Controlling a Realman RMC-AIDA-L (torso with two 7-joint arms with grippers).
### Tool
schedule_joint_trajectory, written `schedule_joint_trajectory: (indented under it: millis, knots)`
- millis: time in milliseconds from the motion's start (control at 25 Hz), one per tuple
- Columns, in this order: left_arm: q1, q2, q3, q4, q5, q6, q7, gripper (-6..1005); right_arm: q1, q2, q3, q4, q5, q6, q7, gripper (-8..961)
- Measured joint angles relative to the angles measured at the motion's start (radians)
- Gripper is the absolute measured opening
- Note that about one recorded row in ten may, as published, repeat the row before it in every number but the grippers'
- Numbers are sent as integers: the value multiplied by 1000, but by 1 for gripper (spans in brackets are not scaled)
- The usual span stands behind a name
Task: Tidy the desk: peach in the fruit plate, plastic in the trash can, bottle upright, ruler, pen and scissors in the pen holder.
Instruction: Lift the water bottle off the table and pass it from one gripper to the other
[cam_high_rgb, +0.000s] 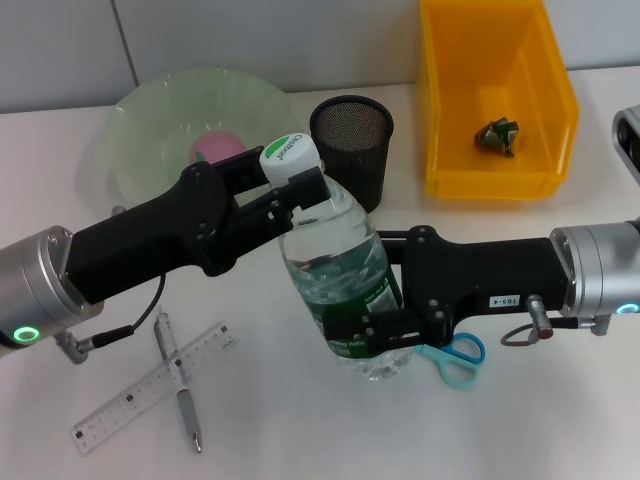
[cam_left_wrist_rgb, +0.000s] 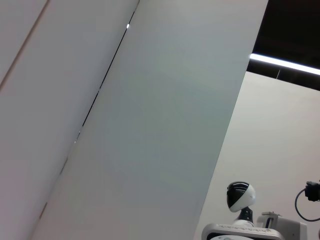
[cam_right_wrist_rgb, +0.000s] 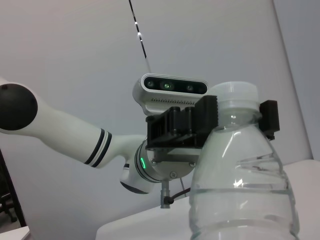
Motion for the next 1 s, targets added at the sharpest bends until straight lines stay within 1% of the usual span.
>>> schedule_joint_trajectory:
  millis: [1000]
  knots:
    - [-3, 0, -7, 0, 4, -1, -6, 434, 1, 0, 1, -3, 3, 18, -13, 765]
